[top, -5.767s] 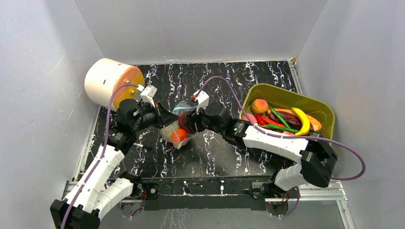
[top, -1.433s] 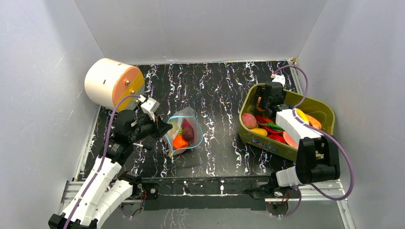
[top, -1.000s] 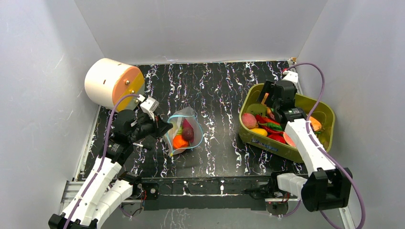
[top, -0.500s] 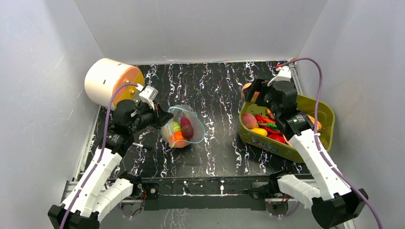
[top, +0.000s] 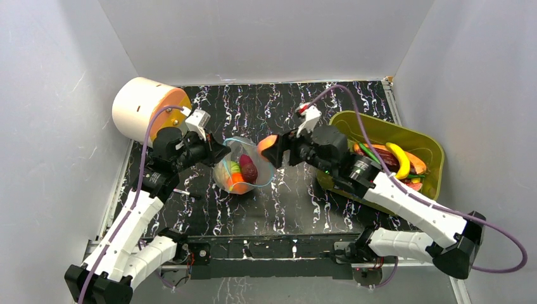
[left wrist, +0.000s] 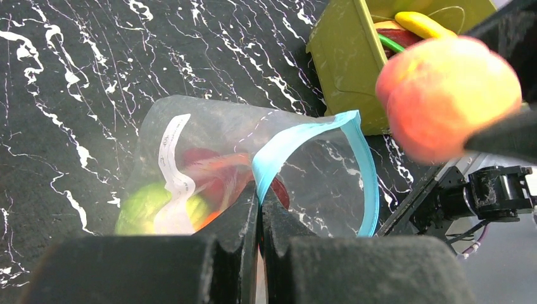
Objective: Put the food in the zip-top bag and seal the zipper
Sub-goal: Place the fake fruit in the zipper food storage bag.
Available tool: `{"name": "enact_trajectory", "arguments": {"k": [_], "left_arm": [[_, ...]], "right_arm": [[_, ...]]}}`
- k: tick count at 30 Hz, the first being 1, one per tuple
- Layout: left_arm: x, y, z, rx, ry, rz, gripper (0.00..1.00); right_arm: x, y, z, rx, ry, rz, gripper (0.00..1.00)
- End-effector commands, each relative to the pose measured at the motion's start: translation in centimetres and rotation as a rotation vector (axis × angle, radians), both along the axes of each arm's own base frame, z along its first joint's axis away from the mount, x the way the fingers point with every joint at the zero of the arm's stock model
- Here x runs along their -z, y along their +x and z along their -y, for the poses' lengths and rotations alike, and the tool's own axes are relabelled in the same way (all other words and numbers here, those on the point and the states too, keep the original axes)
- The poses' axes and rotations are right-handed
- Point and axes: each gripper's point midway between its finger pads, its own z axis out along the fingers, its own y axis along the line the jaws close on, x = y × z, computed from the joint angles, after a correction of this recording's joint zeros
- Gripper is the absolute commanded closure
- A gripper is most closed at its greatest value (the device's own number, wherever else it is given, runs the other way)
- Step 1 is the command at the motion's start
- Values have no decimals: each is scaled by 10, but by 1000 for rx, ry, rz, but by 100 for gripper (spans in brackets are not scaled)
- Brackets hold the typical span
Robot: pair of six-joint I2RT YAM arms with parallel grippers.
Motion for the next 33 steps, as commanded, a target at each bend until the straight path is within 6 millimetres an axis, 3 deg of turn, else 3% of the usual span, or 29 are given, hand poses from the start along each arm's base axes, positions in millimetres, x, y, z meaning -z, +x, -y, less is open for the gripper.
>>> {"name": "enact_trajectory", "arguments": {"k": [1,4,9,16,27,33], "left_arm": [[-30,0,5,18,-44,46,100],[-32,-4,8,32,-62,38,100],[-33,-10,11,52,-87,18,100],[-38,-23,13,81,-120,10,100],[-47,-33,14,82,-175,9,100],[-42,-33,12,66,-171,-3,100]], "right_arm": [[-52,-33,-50,-124,119,116,46],[-49,-47,-71,-172,114,128,46],[-33,-49,-94,-190,57,118,46],[-14,-24,-89,-48,-24,125,45],[15,-11,-104,-23,-62,118,45],[20,-9,-110,-31,-80,112,30]]}}
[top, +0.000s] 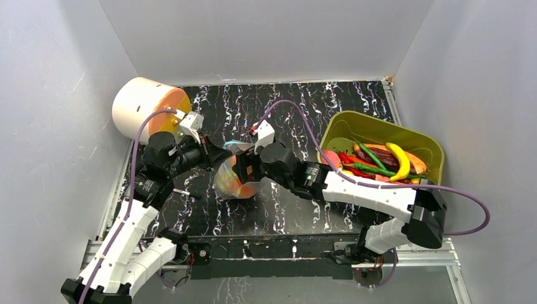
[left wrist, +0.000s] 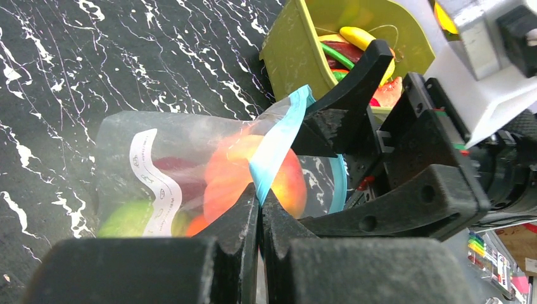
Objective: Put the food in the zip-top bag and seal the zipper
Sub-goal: Place the fake fruit in the zipper food storage bag.
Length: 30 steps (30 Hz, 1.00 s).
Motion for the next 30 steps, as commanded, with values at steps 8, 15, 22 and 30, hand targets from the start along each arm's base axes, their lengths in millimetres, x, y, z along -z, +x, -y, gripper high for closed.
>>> {"name": "enact_trajectory", "arguments": {"k": [8,15,22,30], "left_arm": [[-12,-2,-1,-5,-17,50,100],[-9,1,-1,-10,-20,50,100],[-4,4,-4,-28,-5,55,100],[-3,11,-9,-56,41,82,100]], "right_arm": [[-50,0,0,-5,70,49,11],[-54,-12,1,-41,77,-1,10],[-66,-12,16,39,104,-48,18],[-49,-1,66,242,0,-62,30]]}}
